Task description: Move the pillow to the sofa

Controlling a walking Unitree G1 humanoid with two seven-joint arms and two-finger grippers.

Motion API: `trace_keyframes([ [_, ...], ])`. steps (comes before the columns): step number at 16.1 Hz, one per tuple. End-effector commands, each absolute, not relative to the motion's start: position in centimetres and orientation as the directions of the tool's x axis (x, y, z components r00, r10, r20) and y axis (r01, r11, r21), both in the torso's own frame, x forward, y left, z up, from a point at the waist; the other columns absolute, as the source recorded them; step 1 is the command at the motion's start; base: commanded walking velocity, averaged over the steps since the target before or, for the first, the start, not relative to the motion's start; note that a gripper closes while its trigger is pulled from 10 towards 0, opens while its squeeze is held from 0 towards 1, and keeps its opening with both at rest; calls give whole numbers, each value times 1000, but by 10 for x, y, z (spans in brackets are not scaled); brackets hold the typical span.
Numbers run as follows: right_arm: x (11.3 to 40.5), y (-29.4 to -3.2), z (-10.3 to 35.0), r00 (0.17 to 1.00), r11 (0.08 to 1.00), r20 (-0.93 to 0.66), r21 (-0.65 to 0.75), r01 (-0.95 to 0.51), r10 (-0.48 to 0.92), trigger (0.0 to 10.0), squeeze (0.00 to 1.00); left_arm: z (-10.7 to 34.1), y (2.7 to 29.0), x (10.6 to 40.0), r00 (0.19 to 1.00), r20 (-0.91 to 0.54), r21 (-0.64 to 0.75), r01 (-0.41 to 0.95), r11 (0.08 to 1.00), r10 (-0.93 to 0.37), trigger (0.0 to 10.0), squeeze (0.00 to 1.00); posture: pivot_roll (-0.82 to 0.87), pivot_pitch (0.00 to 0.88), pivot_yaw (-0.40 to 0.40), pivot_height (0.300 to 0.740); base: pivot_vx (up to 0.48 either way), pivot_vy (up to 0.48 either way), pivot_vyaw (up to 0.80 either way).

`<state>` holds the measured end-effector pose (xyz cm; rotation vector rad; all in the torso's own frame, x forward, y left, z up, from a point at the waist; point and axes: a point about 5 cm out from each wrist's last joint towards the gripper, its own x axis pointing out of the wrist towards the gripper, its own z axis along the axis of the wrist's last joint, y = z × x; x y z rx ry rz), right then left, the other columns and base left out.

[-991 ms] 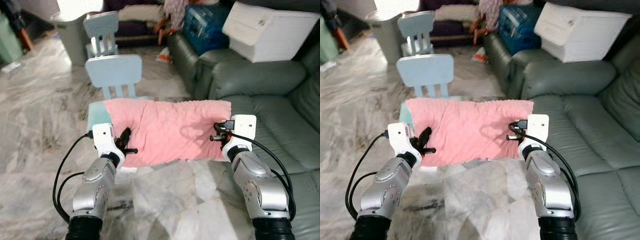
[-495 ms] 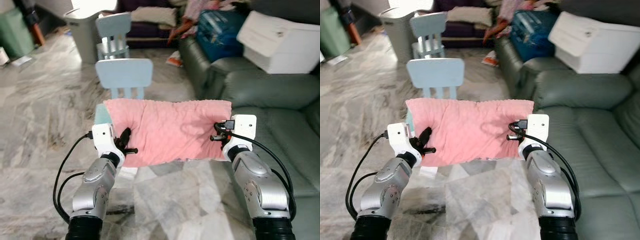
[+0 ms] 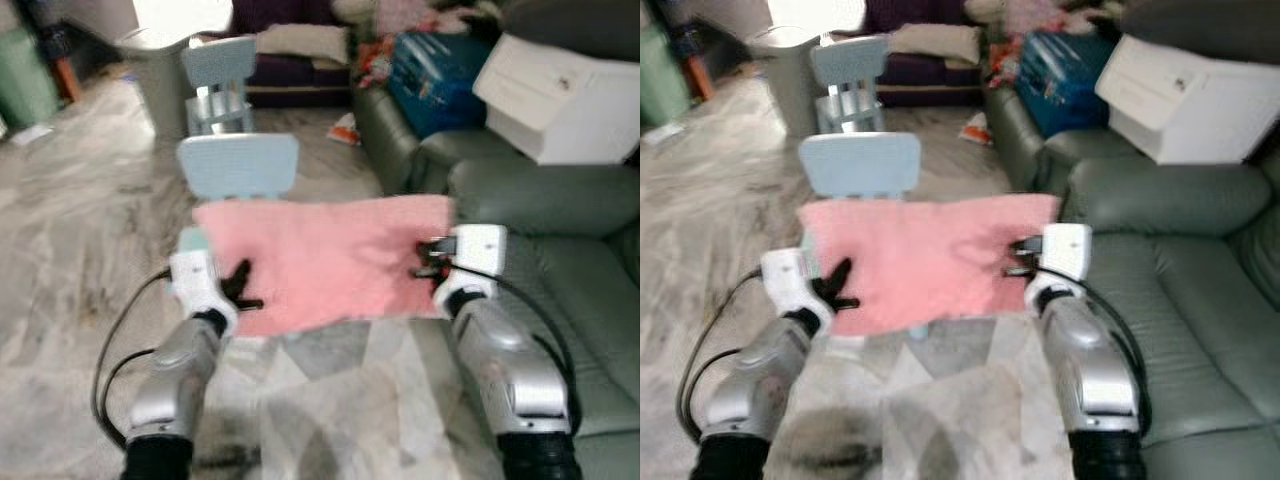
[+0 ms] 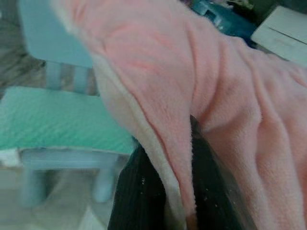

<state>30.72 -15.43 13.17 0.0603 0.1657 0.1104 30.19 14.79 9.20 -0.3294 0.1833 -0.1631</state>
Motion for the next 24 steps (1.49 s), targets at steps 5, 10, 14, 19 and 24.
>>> trace_keyframes([
  [5,307,-165,137,986,996,-147,63,-70,78,10000,0,98,134,304,965,-133,-338,170,926,-226,10000,0,-171,0,11,740,361,0,-656],
  [10,307,-165,136,985,995,-150,63,-72,81,10000,0,96,134,304,964,-151,-334,161,929,-221,10000,0,-171,0,11,740,328,0,-665],
  [14,306,-164,136,985,995,-154,67,-72,81,10000,0,91,134,303,961,-183,-331,136,934,-205,10000,0,-169,0,11,740,0,0,-673],
  [19,305,-164,135,984,995,-159,66,-71,80,10000,0,92,134,303,962,-182,-346,131,929,-204,10000,0,-170,0,16,740,0,0,-723],
  [24,304,-164,134,983,995,-164,68,-68,78,10000,0,92,137,304,963,-200,-345,103,933,-180,10000,0,-170,0,15,740,0,0,-744],
])
